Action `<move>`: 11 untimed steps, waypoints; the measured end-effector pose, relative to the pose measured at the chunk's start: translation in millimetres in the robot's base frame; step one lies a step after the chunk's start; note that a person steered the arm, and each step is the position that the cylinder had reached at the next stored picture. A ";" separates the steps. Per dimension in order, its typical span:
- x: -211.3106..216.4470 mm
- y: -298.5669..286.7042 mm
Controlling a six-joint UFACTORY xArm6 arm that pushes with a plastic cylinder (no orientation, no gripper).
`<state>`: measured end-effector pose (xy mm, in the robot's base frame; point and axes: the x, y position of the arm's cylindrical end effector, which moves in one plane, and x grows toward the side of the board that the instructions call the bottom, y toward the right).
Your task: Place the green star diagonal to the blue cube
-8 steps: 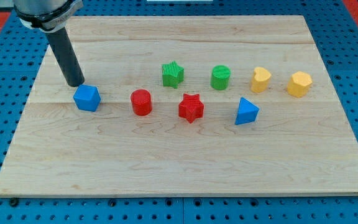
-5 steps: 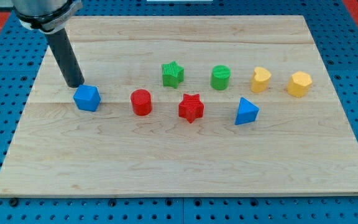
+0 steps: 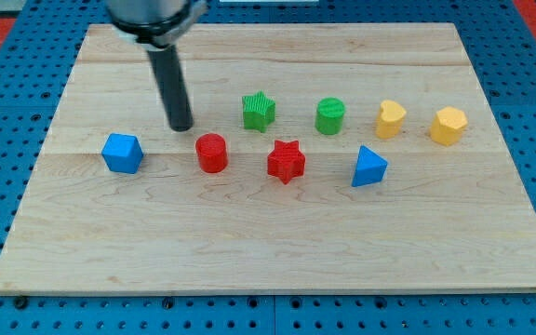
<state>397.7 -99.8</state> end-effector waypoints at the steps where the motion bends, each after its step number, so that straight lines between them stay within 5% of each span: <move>1: 0.0 18.0; 6: 13.3 146.1; 9: -42.7 85.2; 11: -88.6 118.1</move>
<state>309.0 18.3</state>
